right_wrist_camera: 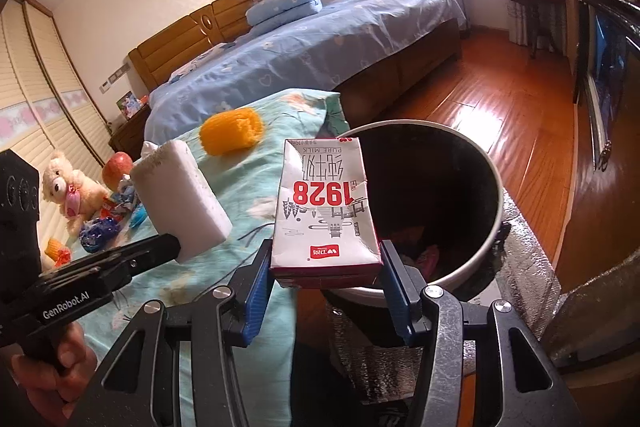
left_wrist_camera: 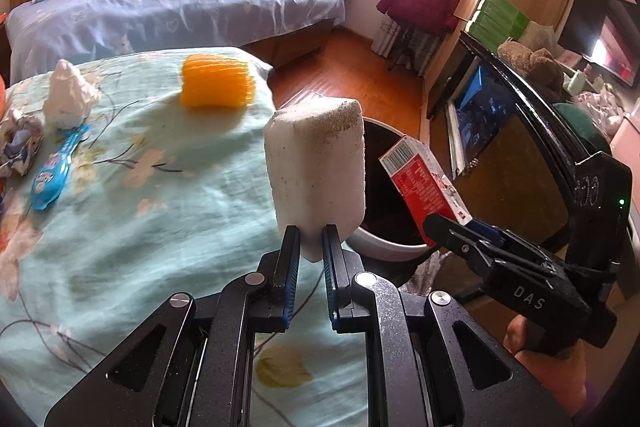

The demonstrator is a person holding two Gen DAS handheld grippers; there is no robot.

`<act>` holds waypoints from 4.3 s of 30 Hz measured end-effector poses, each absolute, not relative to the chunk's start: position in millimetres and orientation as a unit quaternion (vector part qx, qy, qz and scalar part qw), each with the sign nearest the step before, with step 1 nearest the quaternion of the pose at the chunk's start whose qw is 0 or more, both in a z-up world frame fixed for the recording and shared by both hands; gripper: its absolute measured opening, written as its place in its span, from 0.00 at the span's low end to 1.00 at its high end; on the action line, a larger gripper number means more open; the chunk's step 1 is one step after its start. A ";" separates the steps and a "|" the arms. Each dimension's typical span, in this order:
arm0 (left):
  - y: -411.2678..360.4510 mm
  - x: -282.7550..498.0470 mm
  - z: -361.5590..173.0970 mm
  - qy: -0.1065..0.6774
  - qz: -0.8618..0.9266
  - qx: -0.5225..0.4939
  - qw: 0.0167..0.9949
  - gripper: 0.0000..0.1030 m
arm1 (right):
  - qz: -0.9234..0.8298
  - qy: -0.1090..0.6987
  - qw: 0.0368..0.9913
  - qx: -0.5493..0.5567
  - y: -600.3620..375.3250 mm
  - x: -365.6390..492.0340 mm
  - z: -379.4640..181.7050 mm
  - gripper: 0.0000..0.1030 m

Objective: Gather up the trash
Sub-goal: 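Carry the foam block with the left tool while the right tool carries the milk box over the bin, then open the left tool over the bin while the right tool opens, dropping the milk box, then move both open tools back over the bed toward the remaining trash, then grasp the blue ADBS bottle with the left tool while the right tool grasps the orange mesh foam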

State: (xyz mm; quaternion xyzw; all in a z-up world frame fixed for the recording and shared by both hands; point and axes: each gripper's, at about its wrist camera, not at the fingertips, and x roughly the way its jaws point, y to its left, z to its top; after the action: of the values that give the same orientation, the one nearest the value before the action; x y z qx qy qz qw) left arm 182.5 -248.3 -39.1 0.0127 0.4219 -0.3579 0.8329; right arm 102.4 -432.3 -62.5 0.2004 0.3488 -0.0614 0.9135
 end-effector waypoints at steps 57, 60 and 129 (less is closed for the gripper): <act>-305.4 211.9 -57.6 0.464 -0.364 0.033 0.807 0.36 | -0.093 0.369 0.896 0.228 -498.4 127.5 -77.5 0.61; -286.3 210.6 -56.1 0.459 -0.347 0.023 0.818 0.41 | -0.086 0.364 0.899 0.229 -491.7 127.3 -72.9 0.66; -117.6 308.6 -79.4 0.454 -0.128 0.023 0.881 0.67 | 0.004 0.388 0.910 0.147 -365.3 311.5 -72.3 0.83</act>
State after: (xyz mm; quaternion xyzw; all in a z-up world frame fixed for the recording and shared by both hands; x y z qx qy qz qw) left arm 308.6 -117.6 -79.4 0.0231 0.4542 -0.1280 0.8813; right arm 311.5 -365.3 -72.3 0.1469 0.3878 0.0042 0.9100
